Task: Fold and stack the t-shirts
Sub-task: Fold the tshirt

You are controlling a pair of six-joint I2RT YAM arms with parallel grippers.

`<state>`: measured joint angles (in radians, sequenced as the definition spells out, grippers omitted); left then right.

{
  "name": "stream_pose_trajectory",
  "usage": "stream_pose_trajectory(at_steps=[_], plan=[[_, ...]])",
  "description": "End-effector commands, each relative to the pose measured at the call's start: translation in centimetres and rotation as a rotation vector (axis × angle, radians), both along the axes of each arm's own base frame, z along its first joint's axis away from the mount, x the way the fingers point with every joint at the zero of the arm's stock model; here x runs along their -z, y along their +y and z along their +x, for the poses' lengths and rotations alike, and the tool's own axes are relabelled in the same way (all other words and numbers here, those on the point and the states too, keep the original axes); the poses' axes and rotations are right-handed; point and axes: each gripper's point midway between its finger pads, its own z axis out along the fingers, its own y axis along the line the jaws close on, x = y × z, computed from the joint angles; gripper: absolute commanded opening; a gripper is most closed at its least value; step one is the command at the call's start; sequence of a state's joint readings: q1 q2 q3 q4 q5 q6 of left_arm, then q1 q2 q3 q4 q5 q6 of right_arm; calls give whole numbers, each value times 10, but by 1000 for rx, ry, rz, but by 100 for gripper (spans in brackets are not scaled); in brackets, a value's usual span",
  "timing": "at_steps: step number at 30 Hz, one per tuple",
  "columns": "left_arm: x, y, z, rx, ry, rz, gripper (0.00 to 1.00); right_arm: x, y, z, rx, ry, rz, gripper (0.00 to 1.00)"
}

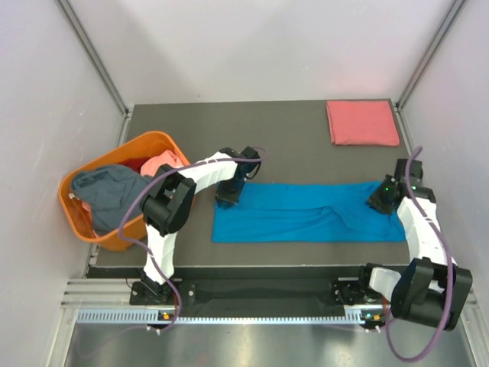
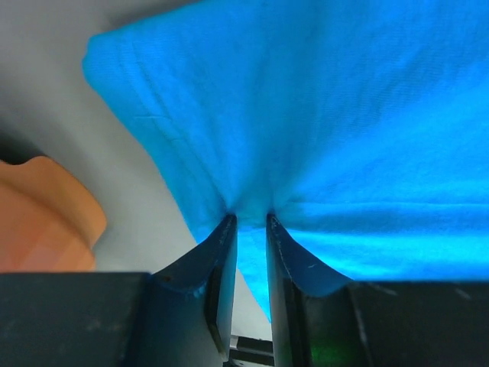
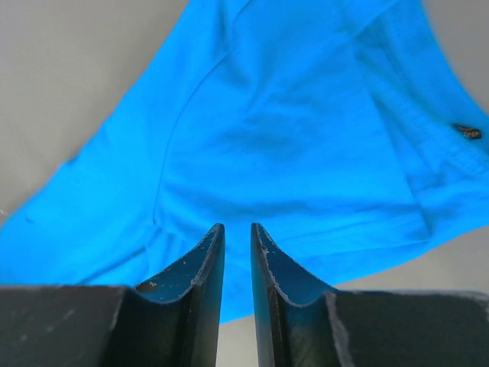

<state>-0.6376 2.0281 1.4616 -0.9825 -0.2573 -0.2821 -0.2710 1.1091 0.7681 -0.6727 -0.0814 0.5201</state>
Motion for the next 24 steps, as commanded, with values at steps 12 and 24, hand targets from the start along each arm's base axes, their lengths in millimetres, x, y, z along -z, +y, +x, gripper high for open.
stream_pose_trajectory(at_steps=[12, 24], plan=[[-110, -65, 29, 73, -273, -437, 30, 25, 54, -15, -107, 25, -186, 26], [-112, -81, 14, 120, -218, -531, 30, 43, 74, -20, -268, 33, -334, 23]])
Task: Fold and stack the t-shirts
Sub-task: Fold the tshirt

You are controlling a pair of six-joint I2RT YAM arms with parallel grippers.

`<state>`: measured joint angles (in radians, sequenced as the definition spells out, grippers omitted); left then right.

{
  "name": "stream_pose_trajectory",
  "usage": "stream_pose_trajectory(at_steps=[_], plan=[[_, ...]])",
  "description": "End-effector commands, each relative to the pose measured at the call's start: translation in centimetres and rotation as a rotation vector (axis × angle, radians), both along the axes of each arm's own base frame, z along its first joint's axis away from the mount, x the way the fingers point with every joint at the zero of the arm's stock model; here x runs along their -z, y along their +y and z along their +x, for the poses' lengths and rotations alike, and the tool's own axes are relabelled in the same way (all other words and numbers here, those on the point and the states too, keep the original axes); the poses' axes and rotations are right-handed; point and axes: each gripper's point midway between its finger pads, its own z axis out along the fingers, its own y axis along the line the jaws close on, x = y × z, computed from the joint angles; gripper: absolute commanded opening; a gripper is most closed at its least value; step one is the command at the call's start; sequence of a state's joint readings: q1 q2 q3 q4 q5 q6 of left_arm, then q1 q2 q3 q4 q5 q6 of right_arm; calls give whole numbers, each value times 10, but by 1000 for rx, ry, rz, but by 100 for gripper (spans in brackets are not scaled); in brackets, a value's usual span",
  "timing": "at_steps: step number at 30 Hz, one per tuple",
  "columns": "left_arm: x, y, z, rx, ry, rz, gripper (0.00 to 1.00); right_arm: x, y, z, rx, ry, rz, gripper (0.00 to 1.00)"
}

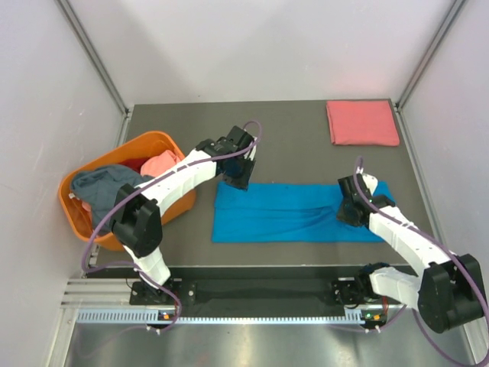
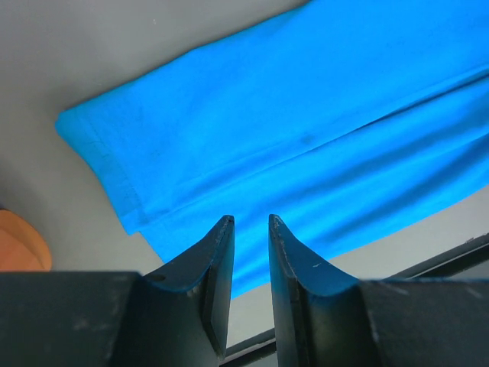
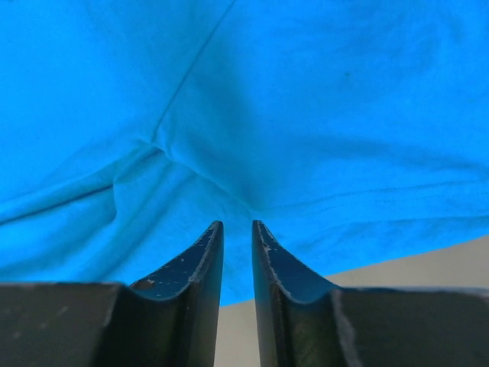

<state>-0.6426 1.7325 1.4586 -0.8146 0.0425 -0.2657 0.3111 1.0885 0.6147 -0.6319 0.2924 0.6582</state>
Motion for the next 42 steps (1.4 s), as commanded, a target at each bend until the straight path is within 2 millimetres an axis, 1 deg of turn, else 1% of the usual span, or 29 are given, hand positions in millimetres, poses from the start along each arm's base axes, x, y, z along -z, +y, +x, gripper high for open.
stream_pose_trajectory(at_steps=[1, 2, 5, 8, 13, 22, 28, 32, 36, 38, 42], plan=[[-9, -5, 3, 19, -33, -25, 30, 1, -4, 11, -5, -43, -72, 22], [-8, -5, 3, 18, -33, -22, 30, 1, 0, 12, -20, -46, -71, 21], [-5, -4, 3, 17, -27, -16, 30, 3, -1, 12, -7, -34, -99, 19], [-3, -2, 3, 14, -23, -2, 30, 8, -10, 8, 42, 1, -149, 18], [-1, -1, 4, 13, -23, 6, 30, 10, -17, 9, 65, 17, -191, 17], [5, -2, 3, 14, -7, 15, 30, 12, -14, 10, 52, 19, -194, 22], [5, -1, 5, 9, -13, 19, 30, 14, -11, 9, 39, 28, -186, 24], [6, -1, 4, 11, -9, 20, 30, 16, -9, 9, 32, 29, -178, 24], [7, -1, 5, 10, -8, 23, 30, 22, -8, 8, 27, 46, -177, 24], [7, -1, 5, 8, -9, 27, 30, 23, -10, 7, 35, 59, -190, 24], [8, 1, 5, 6, -8, 33, 30, 23, -10, 11, 32, 54, -199, 22]])
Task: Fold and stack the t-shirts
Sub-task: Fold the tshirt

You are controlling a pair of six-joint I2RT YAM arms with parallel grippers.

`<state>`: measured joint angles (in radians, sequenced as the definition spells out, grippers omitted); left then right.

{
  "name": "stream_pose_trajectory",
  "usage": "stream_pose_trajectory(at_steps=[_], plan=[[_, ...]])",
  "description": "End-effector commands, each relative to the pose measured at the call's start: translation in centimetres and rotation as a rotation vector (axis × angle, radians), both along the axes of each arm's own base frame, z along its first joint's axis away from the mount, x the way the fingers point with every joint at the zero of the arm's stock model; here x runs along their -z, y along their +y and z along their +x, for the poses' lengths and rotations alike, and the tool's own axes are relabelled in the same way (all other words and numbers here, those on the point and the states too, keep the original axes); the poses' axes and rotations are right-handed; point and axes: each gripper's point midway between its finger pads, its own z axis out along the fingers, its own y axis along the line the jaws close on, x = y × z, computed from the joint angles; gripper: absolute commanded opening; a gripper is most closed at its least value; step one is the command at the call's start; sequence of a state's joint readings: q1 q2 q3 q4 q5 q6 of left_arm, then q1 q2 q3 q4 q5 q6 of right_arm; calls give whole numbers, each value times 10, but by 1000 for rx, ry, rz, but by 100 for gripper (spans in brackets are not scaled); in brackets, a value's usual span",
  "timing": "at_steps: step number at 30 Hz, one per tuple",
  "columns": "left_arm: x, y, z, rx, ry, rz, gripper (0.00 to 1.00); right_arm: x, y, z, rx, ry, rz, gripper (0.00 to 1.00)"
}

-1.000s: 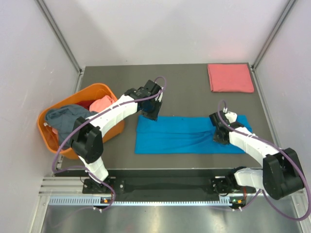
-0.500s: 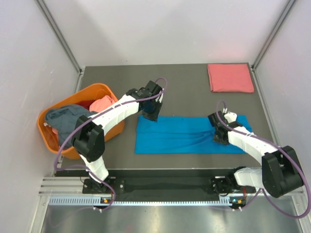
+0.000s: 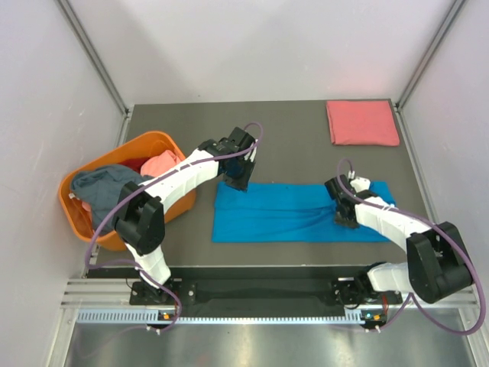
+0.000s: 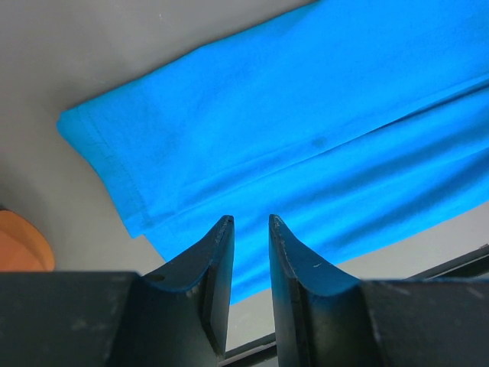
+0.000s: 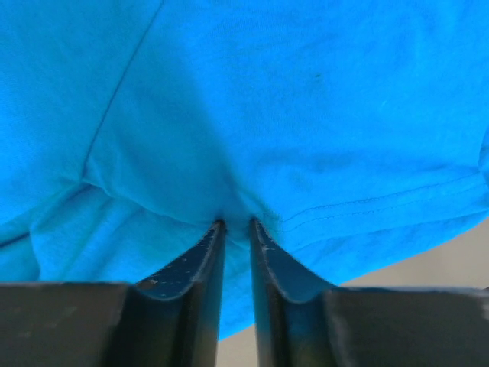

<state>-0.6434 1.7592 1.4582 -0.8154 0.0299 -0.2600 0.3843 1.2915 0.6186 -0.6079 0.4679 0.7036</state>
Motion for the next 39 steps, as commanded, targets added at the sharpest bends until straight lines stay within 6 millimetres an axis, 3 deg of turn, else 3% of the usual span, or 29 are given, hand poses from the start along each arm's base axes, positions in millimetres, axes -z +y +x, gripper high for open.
stream_pose_trajectory(at_steps=[1, 3, 5, 14, 23, 26, 27, 30, 34, 39], plan=[[-2, -1, 4, 6, -21, 8, 30, -8, 4, 14, -3, -47, -10, 19], [-2, 0, 4, 5, -21, 10, 30, -9, 6, 17, -10, -50, -7, 13], [-2, -1, 4, 4, -21, 8, 30, -14, 7, 21, -10, -66, -2, 0], [0, 0, 2, 5, -14, 11, 30, -56, 16, 24, 14, -166, 89, 0], [9, -3, 0, 8, 8, 17, 30, -51, 18, 15, 69, -156, 195, 1], [7, -2, 0, 6, 2, 23, 30, -49, 8, 17, 105, -164, 189, 5], [6, -2, 0, 5, -1, 22, 30, -49, 1, 15, 121, -158, 159, 15], [6, -2, 0, 1, 1, 23, 30, -59, -13, 15, 156, -154, 78, 22], [7, -2, -1, -1, 6, 23, 31, -71, -10, 20, 122, -165, 74, 22], [6, -1, -2, 0, 6, 24, 31, -67, 21, 27, -33, -176, 182, 16]])
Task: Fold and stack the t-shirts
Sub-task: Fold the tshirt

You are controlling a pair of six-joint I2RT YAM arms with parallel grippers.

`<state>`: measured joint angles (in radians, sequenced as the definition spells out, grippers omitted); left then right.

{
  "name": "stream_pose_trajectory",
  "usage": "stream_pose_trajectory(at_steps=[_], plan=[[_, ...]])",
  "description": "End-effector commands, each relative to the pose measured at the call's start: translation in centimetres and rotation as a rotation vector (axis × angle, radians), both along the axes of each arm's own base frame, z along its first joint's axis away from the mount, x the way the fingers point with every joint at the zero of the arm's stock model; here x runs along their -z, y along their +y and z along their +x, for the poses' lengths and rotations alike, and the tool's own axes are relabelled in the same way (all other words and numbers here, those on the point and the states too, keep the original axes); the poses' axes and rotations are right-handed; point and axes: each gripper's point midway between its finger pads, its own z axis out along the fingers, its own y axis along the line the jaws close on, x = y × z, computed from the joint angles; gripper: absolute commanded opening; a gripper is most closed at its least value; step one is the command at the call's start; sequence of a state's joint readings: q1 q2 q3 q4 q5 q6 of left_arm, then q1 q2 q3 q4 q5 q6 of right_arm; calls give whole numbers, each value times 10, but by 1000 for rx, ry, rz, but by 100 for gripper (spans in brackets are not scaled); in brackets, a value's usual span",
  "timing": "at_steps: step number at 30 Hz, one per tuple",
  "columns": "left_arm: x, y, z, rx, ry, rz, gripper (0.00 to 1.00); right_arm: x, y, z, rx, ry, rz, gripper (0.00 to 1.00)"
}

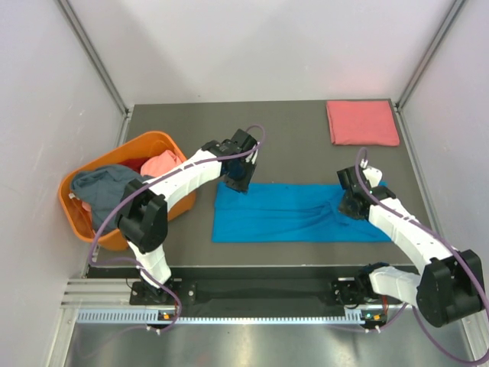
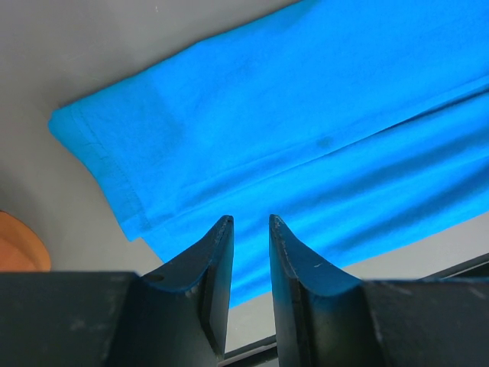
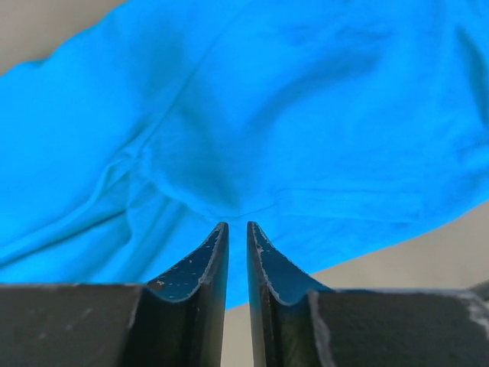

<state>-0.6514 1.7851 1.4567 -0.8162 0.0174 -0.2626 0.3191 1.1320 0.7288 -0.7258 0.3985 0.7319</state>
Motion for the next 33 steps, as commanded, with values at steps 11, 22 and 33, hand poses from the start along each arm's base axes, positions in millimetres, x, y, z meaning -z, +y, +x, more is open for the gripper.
stream_pose_trajectory(at_steps=[11, 22, 33], plan=[[-2, 0, -3, 0, -1, 6, 31, 33, 31, 8, -177, -2, 55, 20], [3, 5, -2, -13, -5, 39, 31, 53, 23, 4, -166, 27, 7, 22], [4, 4, -3, -12, -4, 39, 31, 44, 22, 4, -160, 11, 3, 0]])
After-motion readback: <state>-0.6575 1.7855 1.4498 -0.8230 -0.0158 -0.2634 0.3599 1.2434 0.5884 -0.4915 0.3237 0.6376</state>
